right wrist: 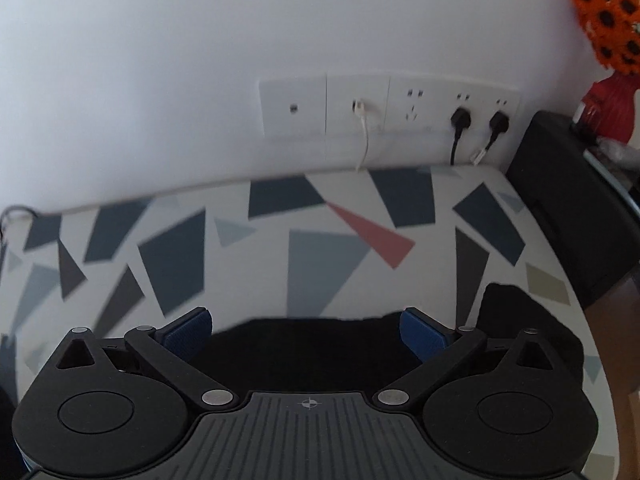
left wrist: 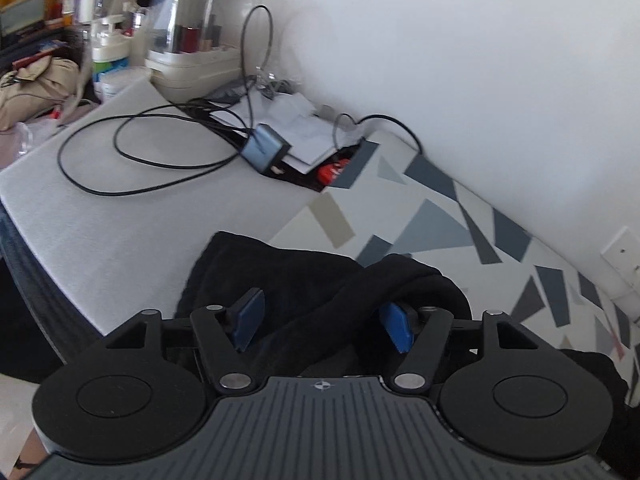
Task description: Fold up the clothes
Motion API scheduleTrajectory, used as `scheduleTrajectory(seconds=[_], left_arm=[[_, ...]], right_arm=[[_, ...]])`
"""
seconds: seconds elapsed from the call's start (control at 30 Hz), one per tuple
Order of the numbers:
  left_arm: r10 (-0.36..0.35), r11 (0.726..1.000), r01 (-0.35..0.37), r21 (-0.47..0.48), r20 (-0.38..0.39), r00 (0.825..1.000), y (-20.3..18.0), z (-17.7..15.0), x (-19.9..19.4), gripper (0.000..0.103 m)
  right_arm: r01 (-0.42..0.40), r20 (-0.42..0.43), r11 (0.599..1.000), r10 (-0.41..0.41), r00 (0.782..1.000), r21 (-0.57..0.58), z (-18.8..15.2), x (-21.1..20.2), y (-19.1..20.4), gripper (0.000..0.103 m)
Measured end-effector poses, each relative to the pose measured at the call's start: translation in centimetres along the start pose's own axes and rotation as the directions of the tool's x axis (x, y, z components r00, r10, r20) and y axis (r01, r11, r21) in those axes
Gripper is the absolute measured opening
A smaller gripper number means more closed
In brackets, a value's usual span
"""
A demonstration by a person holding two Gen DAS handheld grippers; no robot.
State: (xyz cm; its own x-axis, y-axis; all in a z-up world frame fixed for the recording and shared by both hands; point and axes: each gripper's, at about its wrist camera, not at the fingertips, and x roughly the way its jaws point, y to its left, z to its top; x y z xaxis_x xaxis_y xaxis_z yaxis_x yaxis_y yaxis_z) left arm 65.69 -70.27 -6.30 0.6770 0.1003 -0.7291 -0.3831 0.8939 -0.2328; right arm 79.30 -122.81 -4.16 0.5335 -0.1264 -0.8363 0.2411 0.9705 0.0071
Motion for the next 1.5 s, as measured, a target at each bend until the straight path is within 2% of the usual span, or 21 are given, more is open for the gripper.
scheduleTrajectory(seconds=[0.07, 0.2, 0.27, 0.33, 0.37, 0.4, 0.43, 0.47, 0.53, 0.67, 0.73, 0.87, 0.9, 0.93, 0.97, 1.0, 1.03, 1.13, 1.3, 1.4, 1.5], left_arm=[[0.045, 0.999, -0.045, -0.010, 0.011, 0.999, 0.0, 0.1, -0.3, 0.068], [0.103, 0.995, -0.102, -0.007, 0.010, 0.995, -1.0, -0.4, -0.4, 0.072], [0.112, 0.994, -0.112, -0.009, 0.005, 0.994, -1.9, -0.9, -0.2, 0.072], [0.120, 0.993, -0.120, 0.007, 0.011, 0.993, -3.0, -1.4, 0.2, 0.068], [0.113, 0.993, -0.114, 0.015, 0.022, 0.993, -3.6, -1.7, 0.3, 0.063], [0.107, 0.994, -0.108, 0.020, 0.033, 0.994, -4.3, -1.8, 0.4, 0.053], [0.108, 0.994, -0.109, 0.023, 0.036, 0.994, -4.9, -1.9, 0.6, 0.052], [0.111, 0.993, -0.112, 0.024, 0.039, 0.993, -5.6, -1.9, 0.8, 0.052], [0.113, 0.993, -0.114, 0.029, 0.043, 0.993, -6.8, -1.7, 1.5, 0.052], [0.066, 0.996, -0.068, 0.061, 0.045, 0.997, -10.4, -1.0, 2.9, 0.056], [0.035, 0.996, -0.039, 0.076, 0.059, 0.998, -12.1, -0.7, 3.2, 0.066], [-0.004, 0.993, -0.004, 0.120, 0.064, 0.998, -14.2, -0.5, 3.7, 0.073], [-0.012, 0.991, 0.005, 0.132, 0.055, 0.998, -14.5, -0.5, 3.9, 0.074], [-0.014, 0.990, 0.008, 0.143, 0.045, 0.999, -14.6, -0.6, 4.1, 0.074], [-0.011, 0.988, 0.006, 0.154, 0.034, 0.999, -14.5, -0.8, 4.3, 0.075], [-0.008, 0.987, 0.005, 0.162, 0.018, 1.000, -14.2, -1.1, 4.6, 0.076], [-0.006, 0.986, 0.005, 0.166, 0.001, 1.000, -13.9, -1.3, 4.8, 0.076], [-0.034, 0.982, 0.043, 0.183, -0.053, 0.998, -12.8, -2.1, 5.1, 0.076], [-0.076, 0.958, 0.106, 0.267, -0.121, 0.990, -11.9, -3.9, 5.1, 0.078], [-0.087, 0.921, 0.133, 0.366, -0.139, 0.986, -12.2, -5.2, 4.8, 0.085], [-0.108, 0.872, 0.166, 0.460, -0.150, 0.983, -12.8, -6.7, 4.7, 0.087]], right_arm=[[-0.015, -0.071, 0.998, 0.011, 0.997, -0.062, -1.1, 3.1, 0.5, 0.101], [-0.047, -0.143, 0.992, 0.030, 0.989, -0.115, -2.7, 8.1, 1.6, 0.098], [-0.064, -0.180, 0.988, 0.037, 0.983, -0.143, -2.9, 9.5, 1.8, 0.077], [-0.097, -0.190, 0.979, 0.062, 0.980, -0.181, -3.1, 10.1, 2.0, 0.070], [-0.123, -0.178, 0.971, 0.086, 0.980, -0.205, -3.2, 9.9, 2.1, 0.053], [-0.137, -0.165, 0.968, 0.103, 0.981, -0.211, -3.1, 9.7, 1.9, 0.043], [-0.149, -0.153, 0.965, 0.118, 0.981, -0.214, -2.9, 9.5, 1.6, 0.018], [-0.161, -0.140, 0.963, 0.133, 0.981, -0.217, -2.7, 9.2, 1.4, 0.007], [-0.180, -0.113, 0.962, 0.159, 0.981, -0.205, -2.3, 9.0, 0.5, 0.005], [-0.075, 0.000, 0.992, 0.075, 0.997, -0.104, -0.2, 9.1, -4.2, 0.004], [-0.009, 0.028, 1.000, 0.009, 1.000, 0.007, 1.2, 10.0, -7.8, 0.004], [0.166, 0.050, 0.967, -0.179, 0.983, 0.192, 2.8, 11.5, -14.0, 0.006], [0.184, 0.050, 0.960, -0.198, 0.979, 0.213, 2.8, 11.4, -14.5, 0.008], [0.197, 0.049, 0.953, -0.213, 0.976, 0.232, 2.8, 11.2, -15.0, 0.021], [0.210, 0.047, 0.945, -0.228, 0.972, 0.251, 2.8, 11.0, -15.4, 0.038], [0.222, 0.046, 0.937, -0.243, 0.969, 0.269, 2.8, 10.8, -15.9, 0.046], [0.204, 0.072, 0.946, -0.229, 0.971, 0.251, 2.5, 10.1, -15.4, 0.054], [0.119, 0.138, 0.981, -0.141, 0.980, 0.154, 1.8, 8.0, -13.1, 0.055], [-0.060, 0.123, 0.998, 0.061, 0.990, -0.009, -0.5, 6.4, -7.2, 0.055], [-0.158, 0.095, 0.984, 0.165, 0.982, -0.077, -2.2, 6.3, -3.6, 0.055], [-0.227, 0.061, 0.953, 0.244, 0.968, -0.199, -4.0, 6.3, 0.4, 0.067]])
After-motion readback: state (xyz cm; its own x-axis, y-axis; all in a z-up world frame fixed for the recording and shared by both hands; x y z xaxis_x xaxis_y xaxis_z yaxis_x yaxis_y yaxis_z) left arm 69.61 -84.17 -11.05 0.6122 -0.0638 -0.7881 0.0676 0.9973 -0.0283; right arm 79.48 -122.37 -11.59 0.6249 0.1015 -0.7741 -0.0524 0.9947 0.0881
